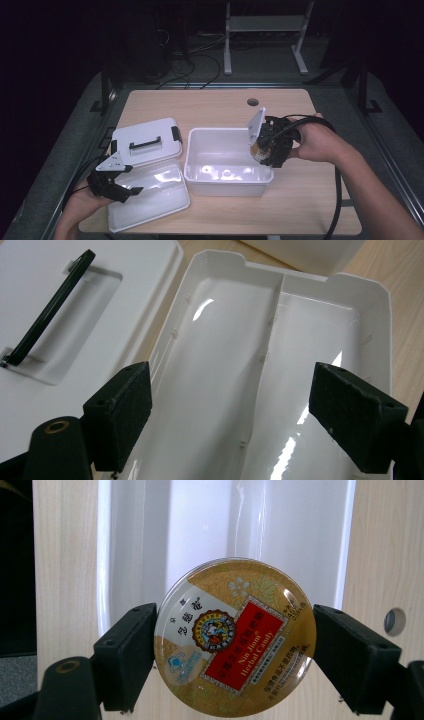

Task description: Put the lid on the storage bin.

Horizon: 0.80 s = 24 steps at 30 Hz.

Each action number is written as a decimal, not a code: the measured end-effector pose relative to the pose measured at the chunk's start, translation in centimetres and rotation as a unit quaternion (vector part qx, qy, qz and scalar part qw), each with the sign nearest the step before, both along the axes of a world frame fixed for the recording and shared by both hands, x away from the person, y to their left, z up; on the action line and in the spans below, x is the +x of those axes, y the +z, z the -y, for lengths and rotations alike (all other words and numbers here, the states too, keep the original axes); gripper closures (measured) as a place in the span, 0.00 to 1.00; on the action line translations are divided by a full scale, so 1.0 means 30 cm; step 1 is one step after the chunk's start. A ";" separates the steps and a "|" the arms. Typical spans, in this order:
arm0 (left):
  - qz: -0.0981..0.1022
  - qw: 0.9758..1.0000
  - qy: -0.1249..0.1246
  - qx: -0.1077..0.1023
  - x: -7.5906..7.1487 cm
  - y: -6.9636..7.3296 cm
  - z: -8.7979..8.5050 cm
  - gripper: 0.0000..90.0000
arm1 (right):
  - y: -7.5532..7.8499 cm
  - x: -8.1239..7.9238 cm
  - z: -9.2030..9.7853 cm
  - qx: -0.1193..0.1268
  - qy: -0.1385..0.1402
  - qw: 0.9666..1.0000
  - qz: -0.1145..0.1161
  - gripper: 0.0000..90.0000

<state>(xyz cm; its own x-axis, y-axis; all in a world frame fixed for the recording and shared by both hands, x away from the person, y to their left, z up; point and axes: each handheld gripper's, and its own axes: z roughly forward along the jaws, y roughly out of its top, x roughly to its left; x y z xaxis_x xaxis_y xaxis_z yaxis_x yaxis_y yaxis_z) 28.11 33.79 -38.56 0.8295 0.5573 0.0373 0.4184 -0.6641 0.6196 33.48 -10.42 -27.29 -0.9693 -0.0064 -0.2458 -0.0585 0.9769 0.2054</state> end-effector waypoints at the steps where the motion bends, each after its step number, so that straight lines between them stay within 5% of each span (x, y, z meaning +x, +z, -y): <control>1: 0.000 1.000 0.000 0.000 0.000 0.000 0.000 0.19 | -0.002 0.002 -0.010 0.001 0.001 1.000 -0.002 0.23; 14: -0.004 1.000 0.003 -0.001 -0.003 -0.008 -0.001 0.18 | -0.071 0.046 -0.102 -0.009 0.014 1.000 -0.013 0.23; 24: -0.008 1.000 0.003 0.004 -0.001 -0.017 -0.004 0.17 | -0.162 0.071 -0.114 -0.015 0.011 0.999 -0.034 0.23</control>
